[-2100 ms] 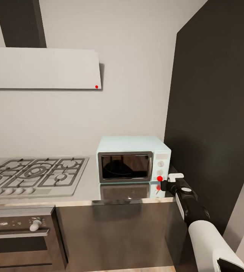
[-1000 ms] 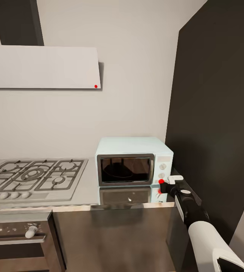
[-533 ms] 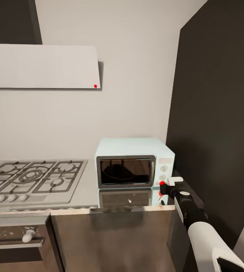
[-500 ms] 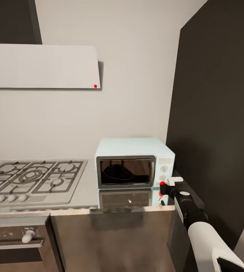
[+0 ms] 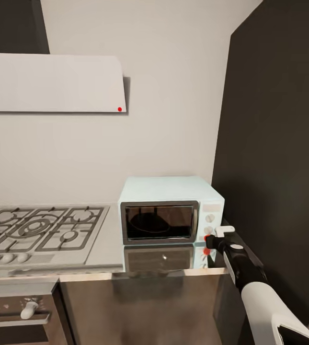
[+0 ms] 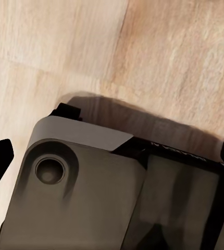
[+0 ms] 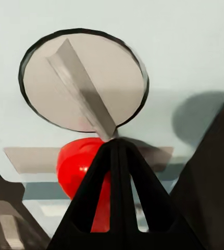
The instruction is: In the kitchen, take the popcorn bag from the countertop, put it into the microwave, and heat it until the popcorn is cooked so the cooked popcorn ends up inside the bag.
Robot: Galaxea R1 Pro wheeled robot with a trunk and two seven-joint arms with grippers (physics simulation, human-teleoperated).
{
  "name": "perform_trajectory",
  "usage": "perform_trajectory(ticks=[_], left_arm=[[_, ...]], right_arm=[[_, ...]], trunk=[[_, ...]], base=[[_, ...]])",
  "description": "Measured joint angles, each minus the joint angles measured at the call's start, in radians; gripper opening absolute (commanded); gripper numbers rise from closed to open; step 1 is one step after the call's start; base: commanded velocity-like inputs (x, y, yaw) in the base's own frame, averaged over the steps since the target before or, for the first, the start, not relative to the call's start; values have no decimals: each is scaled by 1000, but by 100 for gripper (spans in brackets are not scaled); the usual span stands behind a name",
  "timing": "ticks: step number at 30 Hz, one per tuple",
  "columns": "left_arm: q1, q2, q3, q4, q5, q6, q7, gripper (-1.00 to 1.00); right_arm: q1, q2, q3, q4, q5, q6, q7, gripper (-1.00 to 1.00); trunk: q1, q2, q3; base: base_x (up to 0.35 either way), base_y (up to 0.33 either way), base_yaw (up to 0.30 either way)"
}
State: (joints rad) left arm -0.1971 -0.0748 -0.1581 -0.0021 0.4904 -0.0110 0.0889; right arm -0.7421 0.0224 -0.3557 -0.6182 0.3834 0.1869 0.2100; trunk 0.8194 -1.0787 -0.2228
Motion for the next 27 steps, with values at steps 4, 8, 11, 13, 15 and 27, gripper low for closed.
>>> perform_trajectory(ticks=[4, 8, 11, 13, 15, 27], left_arm=[[0, 0, 0, 0, 0, 0, 0, 100], [0, 0, 0, 0, 0, 0, 0, 100], [0, 0, 0, 0, 0, 0, 0, 100], [0, 0, 0, 0, 1, 0, 0, 100], [-1, -1, -1, 1, 2, 0, 0, 100], [0, -3, -1, 1, 2, 0, 0, 100]], right_arm=[[0, 0, -1, 17, 6, -1, -2, -100], [1, 0, -1, 24, 9, -2, -2, -100], [1, 0, -1, 25, 11, -2, -1, -100], [0, 0, -1, 24, 9, -2, -1, -100], [1, 2, 2, 24, -3, 1, 6, -100], [0, 3, 9, -50, 2, 15, 14, -100]], trunk=[[-8, 0, 0], [-13, 0, 0], [-13, 0, 0], [-11, 0, 0], [3, 1, 0], [3, 1, 0]], base=[[78, 0, 0], [38, 0, 0], [2, 0, 0], [-111, 0, 0], [-281, 0, 0], [-334, 0, 0]])
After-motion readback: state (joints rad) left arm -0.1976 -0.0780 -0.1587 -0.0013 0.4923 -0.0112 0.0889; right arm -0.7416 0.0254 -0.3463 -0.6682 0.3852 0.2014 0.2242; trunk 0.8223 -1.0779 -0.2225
